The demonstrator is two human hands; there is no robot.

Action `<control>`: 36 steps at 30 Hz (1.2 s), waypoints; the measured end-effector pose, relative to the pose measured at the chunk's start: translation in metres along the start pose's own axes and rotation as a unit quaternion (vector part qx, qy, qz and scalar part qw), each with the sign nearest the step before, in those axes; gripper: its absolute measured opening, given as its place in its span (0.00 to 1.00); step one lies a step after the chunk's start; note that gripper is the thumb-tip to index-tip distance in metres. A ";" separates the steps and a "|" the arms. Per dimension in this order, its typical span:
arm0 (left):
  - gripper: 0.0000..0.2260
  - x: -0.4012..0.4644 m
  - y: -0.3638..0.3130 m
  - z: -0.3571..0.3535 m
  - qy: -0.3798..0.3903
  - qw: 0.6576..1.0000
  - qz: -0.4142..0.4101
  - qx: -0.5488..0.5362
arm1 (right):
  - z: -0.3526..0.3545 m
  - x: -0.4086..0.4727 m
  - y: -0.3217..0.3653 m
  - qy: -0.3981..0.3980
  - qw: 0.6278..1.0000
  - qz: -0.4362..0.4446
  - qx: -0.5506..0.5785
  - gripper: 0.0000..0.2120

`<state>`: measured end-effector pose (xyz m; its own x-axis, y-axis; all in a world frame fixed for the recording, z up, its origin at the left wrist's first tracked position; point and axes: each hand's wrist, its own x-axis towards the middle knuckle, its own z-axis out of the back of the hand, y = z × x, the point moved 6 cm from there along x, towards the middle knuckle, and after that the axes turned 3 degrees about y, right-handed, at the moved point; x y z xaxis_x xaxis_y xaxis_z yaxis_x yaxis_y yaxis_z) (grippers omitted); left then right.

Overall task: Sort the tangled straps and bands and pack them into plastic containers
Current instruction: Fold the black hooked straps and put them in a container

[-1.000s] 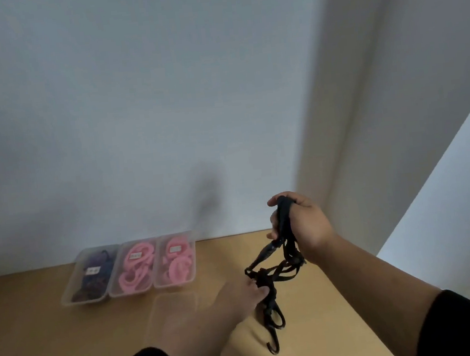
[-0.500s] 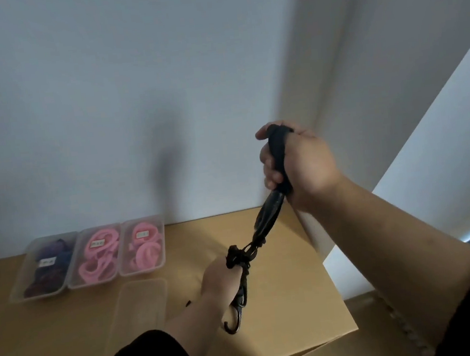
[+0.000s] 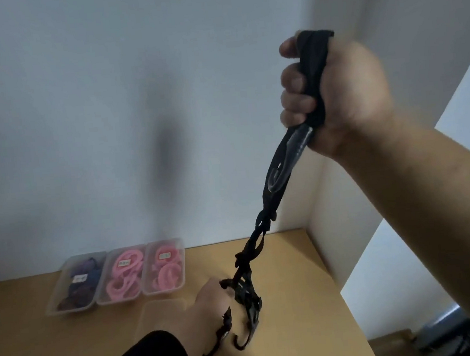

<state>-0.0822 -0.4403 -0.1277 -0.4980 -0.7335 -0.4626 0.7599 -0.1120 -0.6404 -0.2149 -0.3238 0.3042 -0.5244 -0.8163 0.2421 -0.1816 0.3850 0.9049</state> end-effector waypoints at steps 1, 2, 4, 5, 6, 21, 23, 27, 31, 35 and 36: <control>0.05 0.000 0.000 0.000 0.012 1.000 -0.016 -0.004 | -0.003 -0.001 0.001 0.002 1.000 0.000 0.005 0.08; 0.06 0.003 0.000 -0.002 0.032 0.999 -0.044 0.003 | -0.004 -0.002 0.003 0.003 1.000 0.000 0.012 0.08; 0.10 0.004 0.000 -0.003 0.052 0.995 -0.075 0.051 | -0.007 -0.003 0.008 -0.005 1.000 0.006 0.024 0.08; 0.10 0.002 -0.001 0.000 0.044 0.994 -0.072 0.068 | -0.007 -0.004 0.012 -0.011 0.999 0.012 0.030 0.08; 0.08 0.004 0.001 0.003 0.032 0.995 -0.068 0.067 | -0.008 -0.004 0.016 -0.016 0.999 0.017 0.039 0.08; 0.11 -0.123 -0.143 0.150 -0.129 0.862 -0.302 -0.388 | -0.032 0.001 -0.022 -0.032 0.999 -0.024 0.032 0.08; 0.13 -0.148 -0.167 0.173 -0.079 0.836 -0.356 -0.409 | -0.036 0.002 -0.028 -0.030 0.999 -0.030 0.024 0.08; 0.21 -0.188 -0.190 0.193 -0.042 0.852 -0.437 -0.285 | -0.045 0.005 -0.032 -0.036 0.998 -0.045 0.006 0.06; 0.07 -0.217 -0.190 0.213 -0.215 0.866 -0.432 -0.134 | -0.057 0.011 -0.034 -0.038 0.996 -0.069 -0.039 0.08; 0.08 -0.226 -0.189 0.231 -0.230 0.887 -0.393 -0.077 | -0.078 0.018 -0.034 -0.033 0.987 -0.098 -0.121 0.08; 0.12 -0.227 -0.191 0.235 -0.228 0.894 -0.382 -0.051 | -0.085 0.020 -0.033 -0.028 0.985 -0.099 -0.136 0.08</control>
<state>-0.0158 -0.4097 0.2441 -0.6159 -0.6691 0.4159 0.2174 -0.6518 -0.7266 -0.1488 -0.3891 0.3086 -0.5473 -0.8360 0.0391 -0.0595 0.0855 0.9946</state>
